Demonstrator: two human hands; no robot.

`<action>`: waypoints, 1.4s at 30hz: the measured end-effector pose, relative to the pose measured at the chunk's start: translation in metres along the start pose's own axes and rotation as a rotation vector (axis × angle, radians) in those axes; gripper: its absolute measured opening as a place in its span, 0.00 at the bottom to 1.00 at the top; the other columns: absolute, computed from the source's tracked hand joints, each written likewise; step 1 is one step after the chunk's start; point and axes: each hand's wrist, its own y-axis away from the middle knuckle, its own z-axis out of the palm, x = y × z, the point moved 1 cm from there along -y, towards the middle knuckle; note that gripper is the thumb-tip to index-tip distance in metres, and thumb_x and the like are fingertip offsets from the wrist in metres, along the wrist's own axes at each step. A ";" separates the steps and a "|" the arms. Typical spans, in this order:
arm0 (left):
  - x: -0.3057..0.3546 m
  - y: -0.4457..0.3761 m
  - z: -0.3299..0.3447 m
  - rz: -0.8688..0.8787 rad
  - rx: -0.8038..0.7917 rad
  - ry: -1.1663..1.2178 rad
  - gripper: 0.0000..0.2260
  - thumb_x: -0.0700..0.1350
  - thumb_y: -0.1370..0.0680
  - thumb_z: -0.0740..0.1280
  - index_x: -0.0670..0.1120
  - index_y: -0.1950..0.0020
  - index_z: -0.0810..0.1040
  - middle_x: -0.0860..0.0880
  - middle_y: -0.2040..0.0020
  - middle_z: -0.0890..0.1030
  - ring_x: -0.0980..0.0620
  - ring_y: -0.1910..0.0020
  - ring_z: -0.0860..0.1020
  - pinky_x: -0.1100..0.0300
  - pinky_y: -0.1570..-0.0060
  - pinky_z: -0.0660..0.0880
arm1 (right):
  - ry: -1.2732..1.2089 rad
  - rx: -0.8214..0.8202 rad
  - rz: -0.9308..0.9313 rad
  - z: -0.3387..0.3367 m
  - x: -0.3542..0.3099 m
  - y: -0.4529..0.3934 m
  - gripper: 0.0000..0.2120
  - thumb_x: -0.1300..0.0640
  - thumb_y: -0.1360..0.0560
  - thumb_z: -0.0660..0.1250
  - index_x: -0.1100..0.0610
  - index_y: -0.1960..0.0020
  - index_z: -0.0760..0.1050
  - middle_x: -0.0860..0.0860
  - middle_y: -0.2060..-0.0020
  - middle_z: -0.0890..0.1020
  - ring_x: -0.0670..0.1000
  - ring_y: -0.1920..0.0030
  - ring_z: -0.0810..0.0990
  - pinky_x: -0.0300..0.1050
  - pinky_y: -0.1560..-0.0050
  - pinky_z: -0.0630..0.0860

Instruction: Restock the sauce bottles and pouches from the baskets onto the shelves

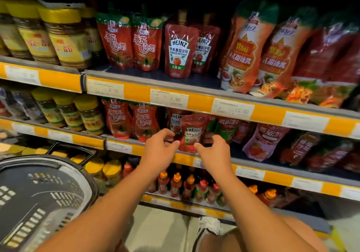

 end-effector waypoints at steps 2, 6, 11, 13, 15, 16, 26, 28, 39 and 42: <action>-0.002 -0.005 0.023 -0.034 0.027 -0.051 0.23 0.55 0.20 0.70 0.49 0.27 0.73 0.53 0.39 0.80 0.60 0.52 0.77 0.56 0.49 0.78 | 0.032 0.001 -0.012 0.009 0.004 -0.006 0.31 0.41 0.25 0.75 0.58 0.30 0.73 0.55 0.36 0.79 0.58 0.41 0.81 0.48 0.52 0.78; -0.007 -0.012 0.048 0.001 0.122 -0.137 0.27 0.57 0.20 0.70 0.45 0.25 0.72 0.49 0.40 0.81 0.64 0.58 0.74 0.61 0.53 0.72 | 0.097 0.036 -0.032 0.016 0.015 -0.021 0.23 0.37 0.28 0.75 0.48 0.62 0.64 0.45 0.63 0.73 0.48 0.66 0.74 0.42 0.73 0.63; -0.008 -0.021 0.057 0.010 0.218 -0.169 0.18 0.57 0.19 0.68 0.43 0.40 0.79 0.48 0.50 0.82 0.53 0.55 0.79 0.54 0.58 0.76 | 0.155 -0.006 -0.038 0.011 0.018 -0.034 0.28 0.33 0.28 0.73 0.54 0.66 0.66 0.48 0.76 0.71 0.49 0.75 0.71 0.44 0.76 0.61; -0.008 -0.023 0.059 0.015 0.229 -0.186 0.14 0.56 0.19 0.68 0.45 0.50 0.77 0.48 0.59 0.80 0.48 0.62 0.79 0.49 0.65 0.76 | 0.186 -0.008 -0.044 0.009 0.018 -0.036 0.27 0.32 0.28 0.72 0.53 0.67 0.69 0.48 0.76 0.73 0.50 0.74 0.73 0.44 0.76 0.62; -0.007 -0.024 0.059 0.021 0.257 -0.197 0.12 0.54 0.19 0.69 0.46 0.51 0.77 0.49 0.58 0.78 0.49 0.62 0.77 0.52 0.66 0.72 | 0.232 0.003 -0.045 0.008 0.018 -0.037 0.27 0.32 0.28 0.72 0.53 0.69 0.70 0.48 0.75 0.74 0.49 0.73 0.74 0.44 0.75 0.61; -0.006 -0.025 0.058 0.024 0.278 -0.206 0.12 0.54 0.19 0.69 0.45 0.47 0.79 0.50 0.55 0.77 0.51 0.59 0.75 0.55 0.62 0.70 | 0.253 -0.002 -0.040 0.009 0.015 -0.037 0.27 0.32 0.27 0.72 0.53 0.69 0.70 0.48 0.74 0.75 0.50 0.71 0.75 0.44 0.75 0.62; -0.008 -0.026 0.056 0.078 0.316 -0.165 0.11 0.53 0.20 0.71 0.48 0.42 0.80 0.49 0.50 0.79 0.54 0.53 0.73 0.57 0.53 0.70 | 0.237 0.037 -0.094 0.013 0.012 -0.032 0.25 0.33 0.29 0.71 0.48 0.67 0.64 0.45 0.71 0.73 0.56 0.63 0.80 0.45 0.67 0.70; -0.008 -0.024 0.056 0.073 0.319 -0.169 0.10 0.53 0.20 0.71 0.47 0.46 0.79 0.48 0.52 0.79 0.52 0.55 0.74 0.55 0.55 0.71 | 0.216 0.058 -0.106 0.012 0.012 -0.028 0.26 0.34 0.29 0.72 0.46 0.68 0.61 0.44 0.71 0.71 0.56 0.63 0.81 0.46 0.67 0.71; 0.000 0.005 0.040 0.044 0.203 -0.103 0.15 0.57 0.19 0.67 0.49 0.38 0.72 0.53 0.44 0.76 0.51 0.47 0.75 0.53 0.51 0.73 | 0.171 0.010 -0.163 -0.018 0.021 0.006 0.26 0.41 0.21 0.70 0.53 0.28 0.72 0.52 0.35 0.78 0.56 0.39 0.80 0.54 0.45 0.80; 0.003 0.018 0.020 0.083 0.102 -0.117 0.14 0.57 0.18 0.66 0.53 0.35 0.74 0.54 0.38 0.75 0.53 0.39 0.75 0.55 0.43 0.71 | 0.161 -0.081 -0.190 -0.034 0.021 0.020 0.24 0.42 0.19 0.67 0.53 0.28 0.72 0.52 0.33 0.75 0.56 0.39 0.78 0.56 0.43 0.79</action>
